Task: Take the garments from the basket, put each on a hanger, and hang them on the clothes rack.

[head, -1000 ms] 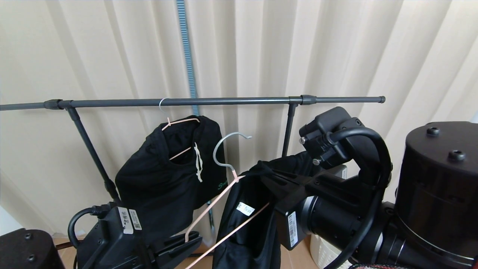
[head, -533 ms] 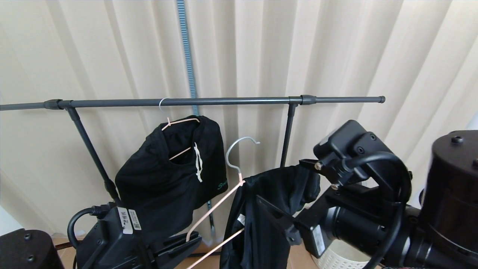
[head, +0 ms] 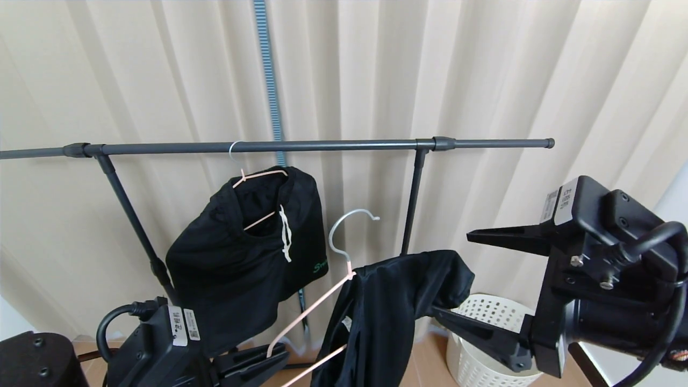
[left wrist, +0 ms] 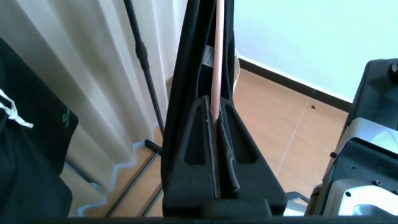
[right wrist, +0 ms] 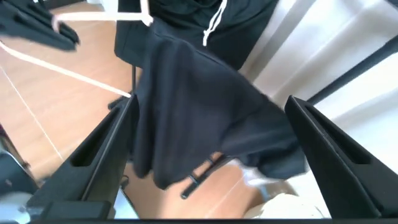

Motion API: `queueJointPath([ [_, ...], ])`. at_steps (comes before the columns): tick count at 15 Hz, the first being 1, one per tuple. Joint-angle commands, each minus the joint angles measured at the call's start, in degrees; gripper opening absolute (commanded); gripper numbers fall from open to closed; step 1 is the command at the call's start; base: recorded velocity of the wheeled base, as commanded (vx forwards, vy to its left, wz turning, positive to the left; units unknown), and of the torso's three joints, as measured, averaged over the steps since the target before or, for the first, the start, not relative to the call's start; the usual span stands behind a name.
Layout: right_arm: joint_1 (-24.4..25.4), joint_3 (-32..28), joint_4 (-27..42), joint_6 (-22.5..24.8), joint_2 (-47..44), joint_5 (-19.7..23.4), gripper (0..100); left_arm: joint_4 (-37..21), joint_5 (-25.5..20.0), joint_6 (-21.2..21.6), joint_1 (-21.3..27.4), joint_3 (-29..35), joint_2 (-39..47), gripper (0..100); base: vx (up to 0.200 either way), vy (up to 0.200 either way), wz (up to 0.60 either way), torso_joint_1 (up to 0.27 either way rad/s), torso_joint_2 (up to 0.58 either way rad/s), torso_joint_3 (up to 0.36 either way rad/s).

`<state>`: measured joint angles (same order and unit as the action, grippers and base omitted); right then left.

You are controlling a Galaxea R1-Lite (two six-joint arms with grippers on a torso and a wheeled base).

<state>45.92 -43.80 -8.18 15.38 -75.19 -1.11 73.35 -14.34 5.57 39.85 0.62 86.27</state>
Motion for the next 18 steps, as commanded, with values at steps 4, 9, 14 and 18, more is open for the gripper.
queueJointPath([
  [4,-20.96,-18.87,31.03,31.90,-7.87,28.00,100,0.21,-3.15,0.23,-0.12,-0.62,-0.05,0,0.000,0.000,0.00,0.000,0.00,0.000],
  [9,-23.07,-28.36,40.61,45.17,-22.54,38.64,100,0.74,-8.60,0.67,-1.27,-0.62,-0.84,0,0.000,0.000,0.00,0.000,0.00,0.000],
  [14,-19.99,-29.15,40.79,44.29,-24.48,44.97,100,0.48,-8.95,0.67,-1.18,-0.62,-1.11,0,0.000,0.000,0.00,0.000,0.00,0.000],
  [18,-17.62,-29.76,40.17,42.45,-26.41,46.29,100,0.48,-8.87,0.58,-1.18,-0.62,-1.19,0,0.000,0.000,0.00,0.000,0.00,0.000],
])
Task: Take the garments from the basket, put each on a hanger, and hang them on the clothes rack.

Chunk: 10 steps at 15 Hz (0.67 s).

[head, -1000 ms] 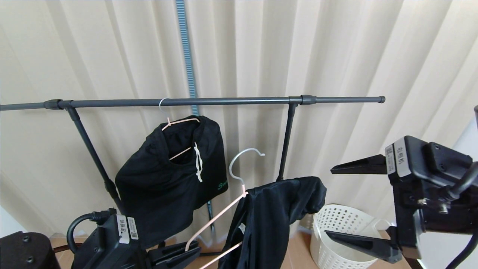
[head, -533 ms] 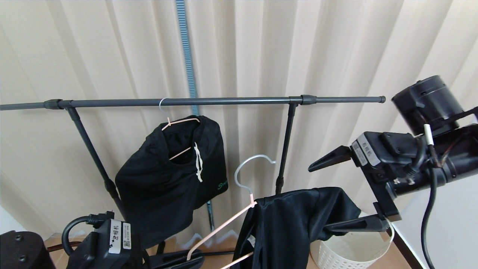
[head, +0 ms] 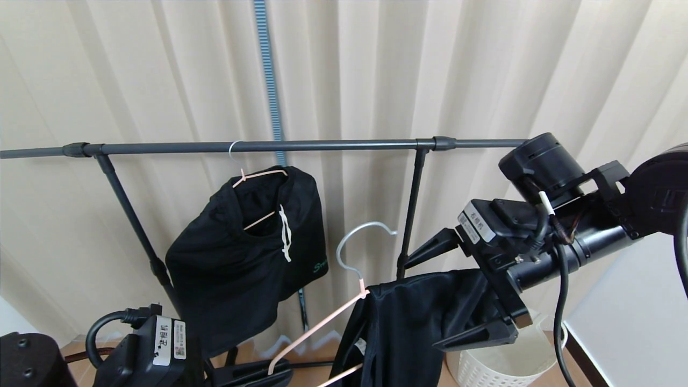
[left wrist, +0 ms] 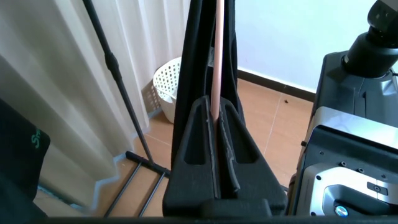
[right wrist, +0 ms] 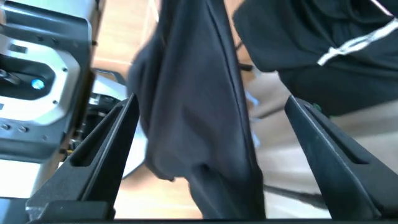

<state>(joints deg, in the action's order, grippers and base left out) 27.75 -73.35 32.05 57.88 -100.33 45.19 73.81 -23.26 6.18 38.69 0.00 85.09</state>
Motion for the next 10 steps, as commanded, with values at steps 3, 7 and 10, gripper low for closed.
queueJointPath([
  [3,0.64,-1.80,-0.14,-0.66,-1.89,-0.01,100,0.01,0.06,-0.03,0.07,0.00,-0.10,0,0.000,0.000,0.00,0.000,0.00,0.000],
  [7,0.73,-2.15,-0.32,-1.02,-3.47,0.25,100,0.10,0.06,-0.03,0.15,0.00,-0.01,0,0.000,0.000,0.00,0.000,0.00,0.000],
  [10,1.61,-2.85,-0.32,-1.72,-4.17,0.69,100,0.10,0.06,-0.03,0.15,0.00,-0.01,0,0.000,0.000,0.00,0.000,0.00,0.000],
])
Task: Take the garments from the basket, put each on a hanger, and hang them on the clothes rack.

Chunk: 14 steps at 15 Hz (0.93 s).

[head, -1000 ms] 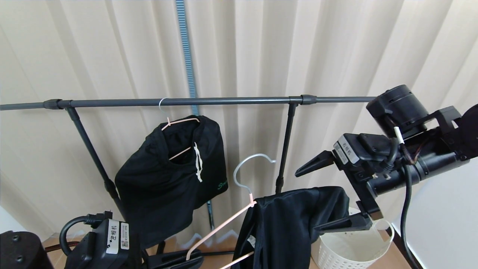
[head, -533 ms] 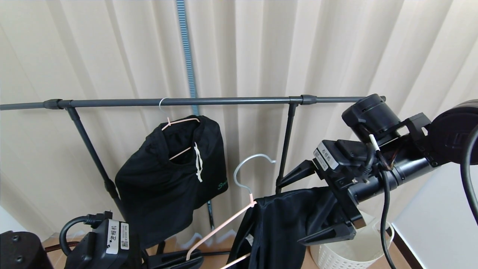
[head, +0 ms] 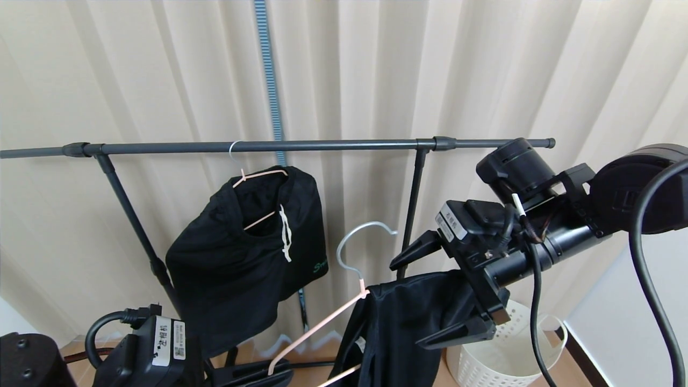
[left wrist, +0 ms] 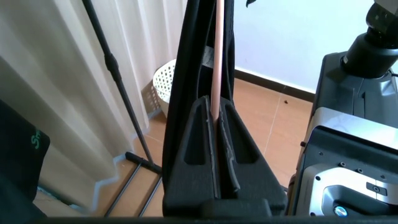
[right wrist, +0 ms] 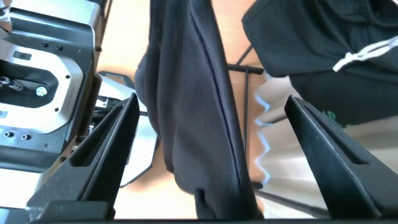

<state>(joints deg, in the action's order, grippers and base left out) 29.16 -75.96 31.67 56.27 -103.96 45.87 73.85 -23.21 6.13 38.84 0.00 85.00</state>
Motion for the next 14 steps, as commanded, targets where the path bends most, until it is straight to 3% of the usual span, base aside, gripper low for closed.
queueJointPath([
  [1,0.28,-0.15,0.23,-0.20,-0.45,0.18,0,0.07,0.01,0.02,-0.08,0.00,0.16,0,0.000,0.000,0.00,0.000,0.00,0.000],
  [9,0.37,1.16,0.41,-0.20,1.13,0.27,0,0.07,0.01,-0.07,-0.26,0.00,0.25,0,0.000,0.000,0.00,0.000,0.00,0.000],
  [10,0.37,0.90,0.32,-0.37,1.22,0.01,0,0.07,0.01,-0.07,-0.43,0.00,0.34,100,0.000,0.000,0.00,0.000,0.00,0.000],
  [12,0.37,0.81,0.23,-1.25,1.74,-0.43,0,0.07,0.01,-0.42,-1.84,0.00,0.25,100,0.000,0.000,0.00,0.000,0.00,0.000],
  [14,0.02,-1.12,-0.03,-1.96,3.15,-6.94,0,0.15,-0.26,-1.03,-6.41,0.00,0.95,100,0.000,0.000,0.00,0.000,0.00,0.000],
])
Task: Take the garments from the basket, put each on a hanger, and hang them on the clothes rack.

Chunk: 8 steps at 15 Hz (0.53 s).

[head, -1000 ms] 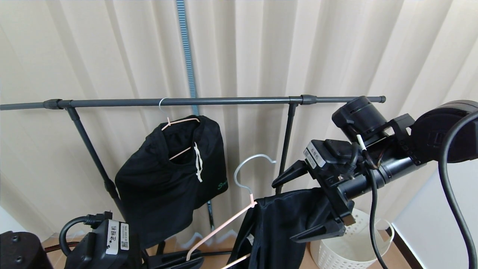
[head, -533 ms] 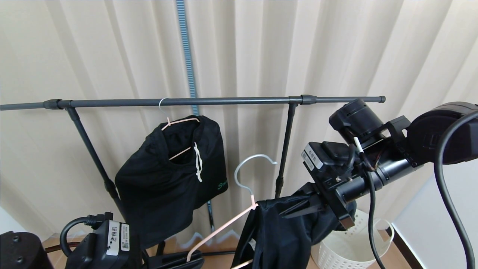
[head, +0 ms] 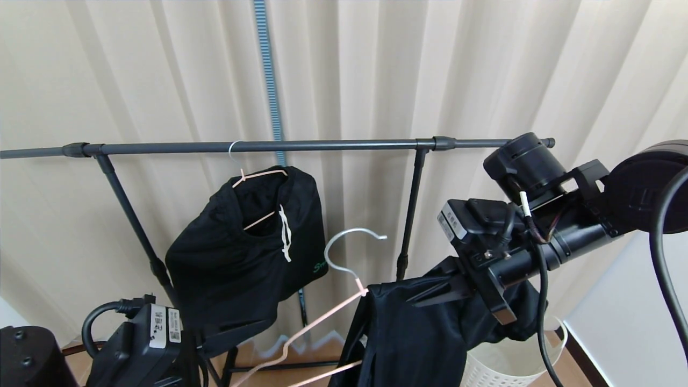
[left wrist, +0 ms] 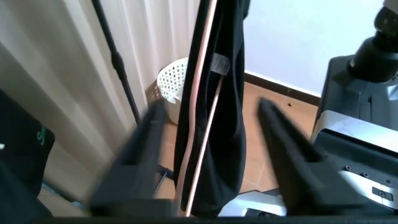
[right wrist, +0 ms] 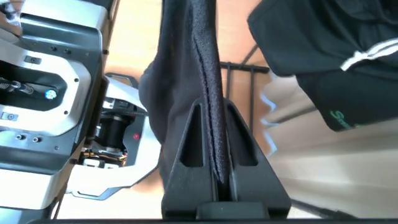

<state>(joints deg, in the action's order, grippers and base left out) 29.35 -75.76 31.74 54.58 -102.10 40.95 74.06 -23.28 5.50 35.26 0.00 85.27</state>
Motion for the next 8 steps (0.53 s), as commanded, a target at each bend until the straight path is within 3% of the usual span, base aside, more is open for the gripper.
queueJointPath([
  [1,-0.18,-2.72,-0.19,-1.67,1.73,-6.58,0,0.12,-2.29,-1.89,-5.37,0.09,1.83,100,0.000,0.000,0.00,0.000,0.00,0.000],
  [3,0.09,-3.86,-3.36,-2.81,2.52,-18.01,0,0.12,-5.28,-6.20,-8.62,1.85,3.76,100,0.000,0.000,0.00,0.000,0.00,0.000],
  [4,0.26,-3.16,-5.64,-3.25,2.96,-22.05,0,0.12,-5.19,-8.13,-8.80,2.55,4.81,100,0.000,0.000,0.00,0.000,0.00,0.000],
  [5,1.67,-0.79,-10.04,-5.18,3.66,-29.87,0,0.12,-4.58,-12.53,-8.80,4.13,7.89,100,0.000,0.000,0.00,0.000,0.00,0.000],
  [6,3.87,1.32,-14.34,-8.26,4.54,-34.53,0,0.12,-2.64,-14.90,-8.36,5.36,10.88,100,0.000,0.000,0.00,0.000,0.00,0.000],
  [8,6.42,5.10,-20.23,-15.29,6.21,-38.84,0,0.12,2.72,-15.25,-6.43,6.94,14.13,100,0.000,0.000,0.00,0.000,0.00,0.000],
])
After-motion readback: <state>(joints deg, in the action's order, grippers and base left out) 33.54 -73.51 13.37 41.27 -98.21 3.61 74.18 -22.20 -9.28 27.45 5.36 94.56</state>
